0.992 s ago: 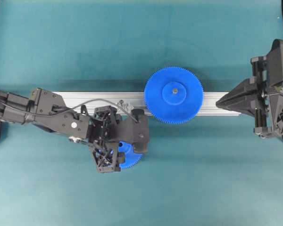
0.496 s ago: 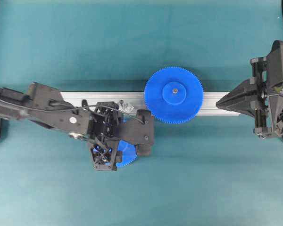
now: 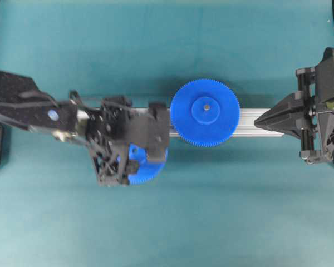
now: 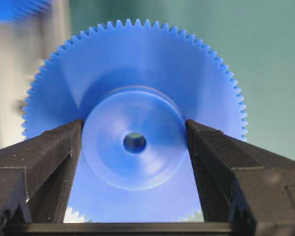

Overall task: Insert the small gear onto the shaft.
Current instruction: 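Carry the gear to the empty shaft beside the large gear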

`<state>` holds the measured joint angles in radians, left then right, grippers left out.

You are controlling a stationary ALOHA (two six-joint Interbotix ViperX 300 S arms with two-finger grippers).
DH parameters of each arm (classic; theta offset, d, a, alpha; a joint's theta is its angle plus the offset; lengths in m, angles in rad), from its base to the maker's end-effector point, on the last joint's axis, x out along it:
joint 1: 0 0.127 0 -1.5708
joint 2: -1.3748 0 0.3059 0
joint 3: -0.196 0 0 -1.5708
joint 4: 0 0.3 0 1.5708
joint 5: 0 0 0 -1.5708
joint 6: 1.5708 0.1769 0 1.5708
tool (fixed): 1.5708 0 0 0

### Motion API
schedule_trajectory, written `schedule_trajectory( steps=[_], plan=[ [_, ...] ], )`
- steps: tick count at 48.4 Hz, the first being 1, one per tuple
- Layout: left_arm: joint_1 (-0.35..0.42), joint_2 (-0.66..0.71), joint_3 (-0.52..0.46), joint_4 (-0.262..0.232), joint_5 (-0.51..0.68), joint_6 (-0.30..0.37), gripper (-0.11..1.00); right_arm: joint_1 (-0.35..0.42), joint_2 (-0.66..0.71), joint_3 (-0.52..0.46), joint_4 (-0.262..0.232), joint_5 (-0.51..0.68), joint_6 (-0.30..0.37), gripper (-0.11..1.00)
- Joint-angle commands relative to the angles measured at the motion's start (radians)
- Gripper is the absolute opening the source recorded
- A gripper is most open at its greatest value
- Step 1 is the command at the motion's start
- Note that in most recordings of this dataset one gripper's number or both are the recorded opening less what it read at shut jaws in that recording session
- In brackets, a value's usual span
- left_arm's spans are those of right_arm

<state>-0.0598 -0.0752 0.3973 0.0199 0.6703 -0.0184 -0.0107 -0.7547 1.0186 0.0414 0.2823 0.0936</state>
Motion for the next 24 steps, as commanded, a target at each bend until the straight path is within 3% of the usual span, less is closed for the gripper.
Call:
schedule_trajectory(
  steps=[1,24],
  plan=[
    [0.025,-0.051,-0.021,0.002,-0.003,0.032,0.72,0.000,-0.002,-0.011,0.002,-0.011,0.011,0.11],
    [0.109,-0.035,-0.031,0.002,-0.006,0.130,0.72,0.000,-0.002,0.000,0.000,-0.023,0.048,0.11]
  ],
)
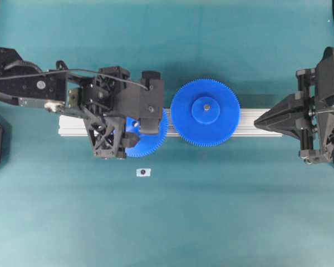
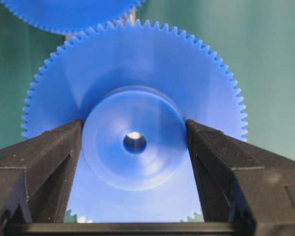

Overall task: Insert the small gear onto the shaft.
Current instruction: 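Carry the gear to the empty shaft beside the large gear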

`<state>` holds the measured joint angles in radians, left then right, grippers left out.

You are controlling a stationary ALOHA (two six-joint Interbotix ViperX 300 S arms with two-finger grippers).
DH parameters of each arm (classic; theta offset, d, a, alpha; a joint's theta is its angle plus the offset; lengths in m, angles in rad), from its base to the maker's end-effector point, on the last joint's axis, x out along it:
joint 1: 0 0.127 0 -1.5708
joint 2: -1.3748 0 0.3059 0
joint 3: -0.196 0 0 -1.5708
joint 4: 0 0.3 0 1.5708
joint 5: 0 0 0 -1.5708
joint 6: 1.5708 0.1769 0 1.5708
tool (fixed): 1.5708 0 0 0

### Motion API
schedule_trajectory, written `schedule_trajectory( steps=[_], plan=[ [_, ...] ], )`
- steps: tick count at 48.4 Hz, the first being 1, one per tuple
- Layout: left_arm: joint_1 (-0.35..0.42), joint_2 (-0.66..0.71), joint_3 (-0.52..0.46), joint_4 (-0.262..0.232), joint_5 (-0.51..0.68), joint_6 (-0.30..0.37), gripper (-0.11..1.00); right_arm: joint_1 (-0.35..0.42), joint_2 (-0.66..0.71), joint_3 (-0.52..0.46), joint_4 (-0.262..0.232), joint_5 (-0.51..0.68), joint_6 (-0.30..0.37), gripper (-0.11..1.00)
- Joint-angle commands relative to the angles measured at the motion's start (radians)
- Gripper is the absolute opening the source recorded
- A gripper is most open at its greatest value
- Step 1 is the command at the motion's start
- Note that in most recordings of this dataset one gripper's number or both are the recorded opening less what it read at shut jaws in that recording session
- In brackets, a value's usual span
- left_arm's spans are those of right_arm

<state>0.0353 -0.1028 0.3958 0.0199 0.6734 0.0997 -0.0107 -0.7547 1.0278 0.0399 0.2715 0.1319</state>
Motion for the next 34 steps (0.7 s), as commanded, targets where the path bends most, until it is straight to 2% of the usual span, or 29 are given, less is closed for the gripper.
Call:
schedule_trajectory(
  steps=[1,15,34],
  plan=[
    [0.018,-0.003,-0.031,0.002,-0.011,0.020,0.72,0.000,-0.002,-0.009,0.002,-0.012,0.009,0.11],
    [0.041,0.057,-0.035,0.002,-0.028,0.075,0.72,0.000,-0.003,-0.009,0.002,-0.012,0.015,0.11],
    [0.058,0.069,-0.038,0.002,-0.057,0.078,0.72,0.000,-0.006,-0.008,0.002,-0.012,0.021,0.11]
  ],
)
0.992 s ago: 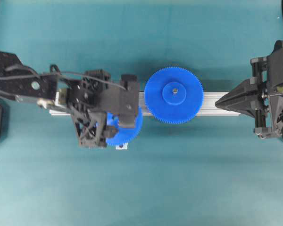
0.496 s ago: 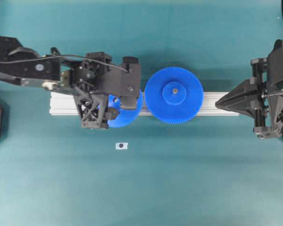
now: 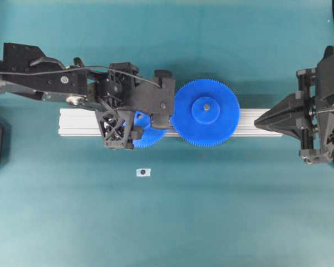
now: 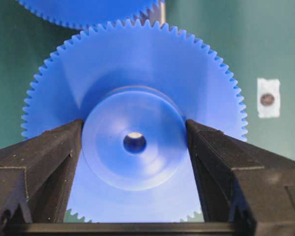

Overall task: Insert the small gear onto the shaft.
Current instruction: 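Carry the gear to the empty shaft beside the large gear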

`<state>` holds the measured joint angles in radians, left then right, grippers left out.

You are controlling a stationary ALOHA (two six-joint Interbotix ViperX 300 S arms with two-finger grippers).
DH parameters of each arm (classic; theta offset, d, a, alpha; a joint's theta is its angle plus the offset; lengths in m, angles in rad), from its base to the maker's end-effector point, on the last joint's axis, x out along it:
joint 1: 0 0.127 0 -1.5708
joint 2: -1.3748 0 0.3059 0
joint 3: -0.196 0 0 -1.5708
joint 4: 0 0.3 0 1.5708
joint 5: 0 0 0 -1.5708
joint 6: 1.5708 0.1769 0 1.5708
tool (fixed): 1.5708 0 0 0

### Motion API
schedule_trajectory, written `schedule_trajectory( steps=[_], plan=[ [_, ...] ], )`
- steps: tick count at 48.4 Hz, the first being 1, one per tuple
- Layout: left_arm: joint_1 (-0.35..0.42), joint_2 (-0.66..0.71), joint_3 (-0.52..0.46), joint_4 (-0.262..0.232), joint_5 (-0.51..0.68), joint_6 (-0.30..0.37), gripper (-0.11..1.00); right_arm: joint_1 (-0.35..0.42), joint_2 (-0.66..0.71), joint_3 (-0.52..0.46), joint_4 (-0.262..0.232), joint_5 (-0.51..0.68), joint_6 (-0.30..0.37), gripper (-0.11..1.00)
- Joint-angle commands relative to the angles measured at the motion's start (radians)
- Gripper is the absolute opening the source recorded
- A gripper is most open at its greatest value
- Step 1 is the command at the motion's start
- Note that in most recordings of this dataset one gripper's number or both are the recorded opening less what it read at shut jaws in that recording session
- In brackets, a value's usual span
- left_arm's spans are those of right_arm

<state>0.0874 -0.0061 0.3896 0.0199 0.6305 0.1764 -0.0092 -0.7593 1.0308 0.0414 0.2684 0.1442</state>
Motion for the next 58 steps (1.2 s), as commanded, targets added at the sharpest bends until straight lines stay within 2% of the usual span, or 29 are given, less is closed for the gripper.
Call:
schedule_trajectory(
  steps=[1,39,58],
  plan=[
    [0.005,-0.028,-0.032,0.002,-0.012,0.002,0.72,-0.002,-0.002,-0.011,0.000,-0.009,0.009,0.11],
    [0.011,0.046,-0.025,0.002,-0.028,-0.003,0.72,-0.002,-0.006,-0.002,0.000,-0.020,0.025,0.11],
    [0.026,0.006,-0.026,0.002,0.103,0.002,0.72,-0.002,-0.017,0.008,0.000,-0.020,0.028,0.11]
  ],
)
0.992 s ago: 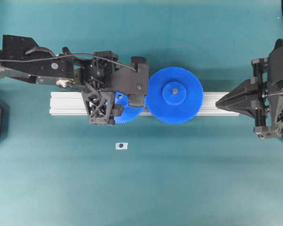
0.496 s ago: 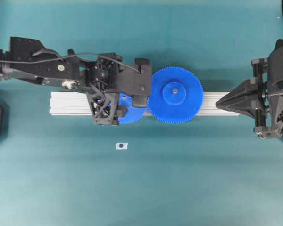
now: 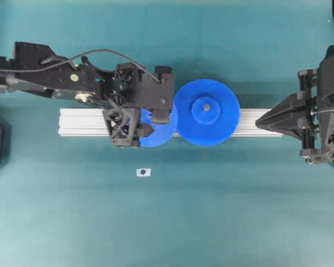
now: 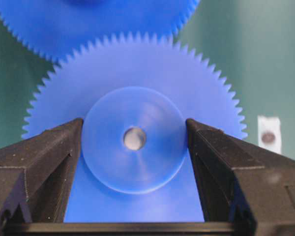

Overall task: Insert the small gear onto the shaft.
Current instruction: 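Lower the gear's bore onto the shaft, meshing with the large gear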

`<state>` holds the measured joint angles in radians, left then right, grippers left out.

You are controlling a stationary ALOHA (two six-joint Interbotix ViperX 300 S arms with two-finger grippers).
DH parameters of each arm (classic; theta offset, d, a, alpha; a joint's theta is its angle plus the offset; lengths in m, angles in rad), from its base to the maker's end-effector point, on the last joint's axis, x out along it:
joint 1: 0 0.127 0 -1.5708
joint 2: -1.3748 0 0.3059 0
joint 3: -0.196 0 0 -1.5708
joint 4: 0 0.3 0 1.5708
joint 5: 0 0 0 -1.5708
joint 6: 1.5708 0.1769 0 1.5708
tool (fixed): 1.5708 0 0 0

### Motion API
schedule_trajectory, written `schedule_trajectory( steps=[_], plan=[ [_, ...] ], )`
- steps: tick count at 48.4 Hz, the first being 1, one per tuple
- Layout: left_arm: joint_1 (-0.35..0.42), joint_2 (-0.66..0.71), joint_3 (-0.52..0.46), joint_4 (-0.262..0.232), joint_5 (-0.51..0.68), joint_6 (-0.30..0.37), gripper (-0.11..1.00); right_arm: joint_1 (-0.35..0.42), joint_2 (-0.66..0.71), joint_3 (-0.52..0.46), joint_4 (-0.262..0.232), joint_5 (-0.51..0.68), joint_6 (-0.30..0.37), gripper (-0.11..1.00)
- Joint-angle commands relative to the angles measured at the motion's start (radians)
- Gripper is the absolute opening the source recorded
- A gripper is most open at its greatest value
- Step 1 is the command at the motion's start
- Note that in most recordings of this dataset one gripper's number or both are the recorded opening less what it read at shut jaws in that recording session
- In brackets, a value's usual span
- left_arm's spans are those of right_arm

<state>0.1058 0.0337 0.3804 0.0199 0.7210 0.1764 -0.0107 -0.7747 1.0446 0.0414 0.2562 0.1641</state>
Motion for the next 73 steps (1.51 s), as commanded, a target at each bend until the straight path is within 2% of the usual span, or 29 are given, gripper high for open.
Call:
schedule_trajectory(
  steps=[1,19,32,63,68,73],
  plan=[
    [0.008,-0.035,-0.015,0.002,0.017,0.002,0.72,0.000,-0.003,-0.006,0.000,-0.008,0.008,0.11],
    [0.008,-0.017,-0.037,0.000,0.018,0.003,0.72,0.000,-0.005,-0.002,0.000,-0.015,0.008,0.11],
    [0.008,-0.006,-0.060,0.002,0.009,0.037,0.72,0.000,-0.005,-0.002,0.000,-0.017,0.008,0.11],
    [0.009,0.005,-0.063,0.002,0.012,0.026,0.72,0.000,-0.005,-0.005,0.000,-0.018,0.014,0.11],
    [0.009,-0.002,-0.064,0.002,0.009,0.032,0.78,0.002,-0.005,-0.003,0.000,-0.018,0.017,0.11],
    [0.008,-0.006,-0.064,0.002,0.011,0.032,0.78,0.000,-0.005,-0.003,0.002,-0.018,0.017,0.11]
  ],
)
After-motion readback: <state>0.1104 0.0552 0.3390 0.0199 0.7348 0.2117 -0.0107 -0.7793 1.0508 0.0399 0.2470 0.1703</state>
